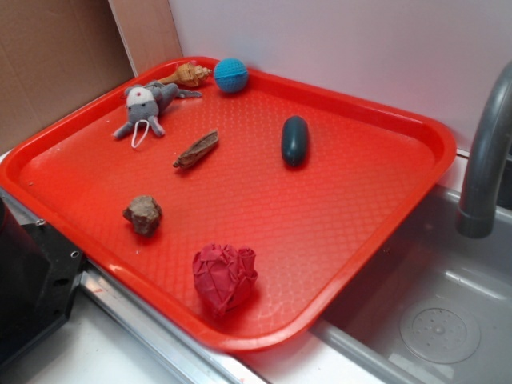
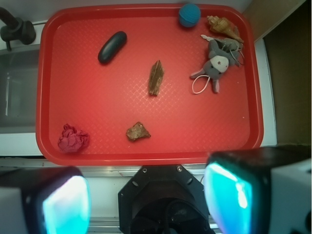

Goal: Grab the plastic pickle.

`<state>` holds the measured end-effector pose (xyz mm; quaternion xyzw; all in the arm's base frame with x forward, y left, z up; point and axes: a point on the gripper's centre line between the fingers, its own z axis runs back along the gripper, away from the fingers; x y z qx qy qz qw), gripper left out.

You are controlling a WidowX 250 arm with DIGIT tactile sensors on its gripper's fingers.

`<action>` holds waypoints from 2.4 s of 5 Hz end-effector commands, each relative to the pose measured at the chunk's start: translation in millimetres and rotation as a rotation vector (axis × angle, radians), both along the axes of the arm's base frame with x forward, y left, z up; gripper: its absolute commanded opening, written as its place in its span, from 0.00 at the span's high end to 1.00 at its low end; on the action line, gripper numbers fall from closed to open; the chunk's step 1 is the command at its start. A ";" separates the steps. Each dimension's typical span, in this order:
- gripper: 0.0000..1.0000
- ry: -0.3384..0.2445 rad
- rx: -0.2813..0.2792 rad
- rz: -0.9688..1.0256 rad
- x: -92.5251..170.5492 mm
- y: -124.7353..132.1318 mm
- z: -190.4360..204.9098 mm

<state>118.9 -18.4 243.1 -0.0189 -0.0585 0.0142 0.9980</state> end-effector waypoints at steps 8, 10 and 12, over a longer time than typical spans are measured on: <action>0.00 0.085 -0.054 0.504 152.5 -57.0 -156.8; 0.00 0.029 -0.042 0.545 166.1 -59.8 -182.3; 0.00 0.048 -0.016 0.516 187.1 -67.8 -202.7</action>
